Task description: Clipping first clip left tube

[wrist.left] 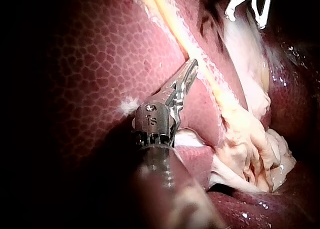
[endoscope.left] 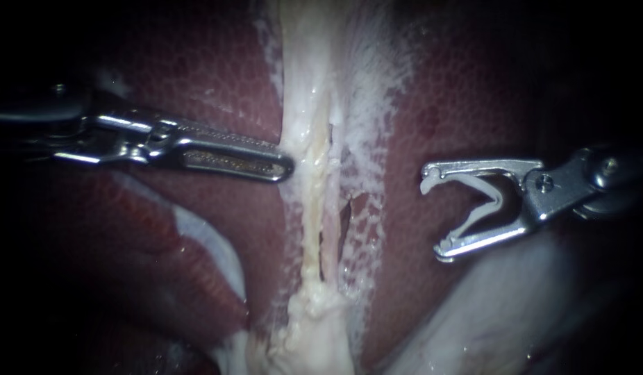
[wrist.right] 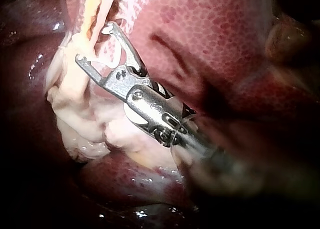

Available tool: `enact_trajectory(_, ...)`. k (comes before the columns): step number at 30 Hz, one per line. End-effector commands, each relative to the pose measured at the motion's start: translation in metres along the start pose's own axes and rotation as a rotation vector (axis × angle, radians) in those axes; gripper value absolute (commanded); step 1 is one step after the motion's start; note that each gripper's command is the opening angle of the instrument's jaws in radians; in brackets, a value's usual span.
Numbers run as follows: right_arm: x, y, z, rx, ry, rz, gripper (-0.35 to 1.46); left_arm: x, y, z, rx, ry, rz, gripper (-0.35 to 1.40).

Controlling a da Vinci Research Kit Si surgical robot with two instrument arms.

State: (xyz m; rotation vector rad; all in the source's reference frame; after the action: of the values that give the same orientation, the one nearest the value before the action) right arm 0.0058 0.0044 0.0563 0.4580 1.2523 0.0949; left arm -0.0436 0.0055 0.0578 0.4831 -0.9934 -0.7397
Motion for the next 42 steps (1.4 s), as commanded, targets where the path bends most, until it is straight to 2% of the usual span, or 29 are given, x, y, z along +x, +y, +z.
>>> enact_trajectory(1,0.0,0.0,0.0,0.0,0.0,0.0,0.6,0.0,0.0,0.0,0.0,0.0,0.0,-0.35)
enact_trajectory(12,0.0,0.0,0.0001,0.0,0.0,-0.001,0.6,0.0,-0.0001,-0.0002,0.001,0.0,0.0,-0.35)
enact_trajectory(20,0.0001,-0.0002,0.0006,-0.001,0.0,-0.002,0.6,-0.0007,-0.0004,-0.0023,-0.003,-0.001,-0.005,-0.35)
enact_trajectory(24,0.0001,-0.0003,0.0007,-0.001,-0.001,-0.002,0.6,-0.0015,-0.0011,-0.0035,0.0,-0.02,-0.011,-0.35)
enact_trajectory(27,0.0,-0.0003,0.0009,-0.001,-0.001,-0.003,0.6,-0.0027,-0.0018,-0.0048,-0.001,-0.051,-0.027,-0.35)
enact_trajectory(31,-0.0002,-0.0004,0.0012,0.001,-0.001,-0.005,0.6,-0.0039,-0.0027,-0.0062,-0.003,-0.075,-0.015,-0.35)
enact_trajectory(37,-0.0008,-0.0007,0.0025,0.007,-0.001,-0.011,0.6,-0.0038,-0.003,-0.0064,-0.007,-0.076,-0.01,-0.35)
enact_trajectory(42,-0.0022,-0.0014,0.0049,0.024,0.002,-0.032,0.6,-0.0035,-0.003,-0.0063,-0.009,-0.076,-0.009,-0.35)
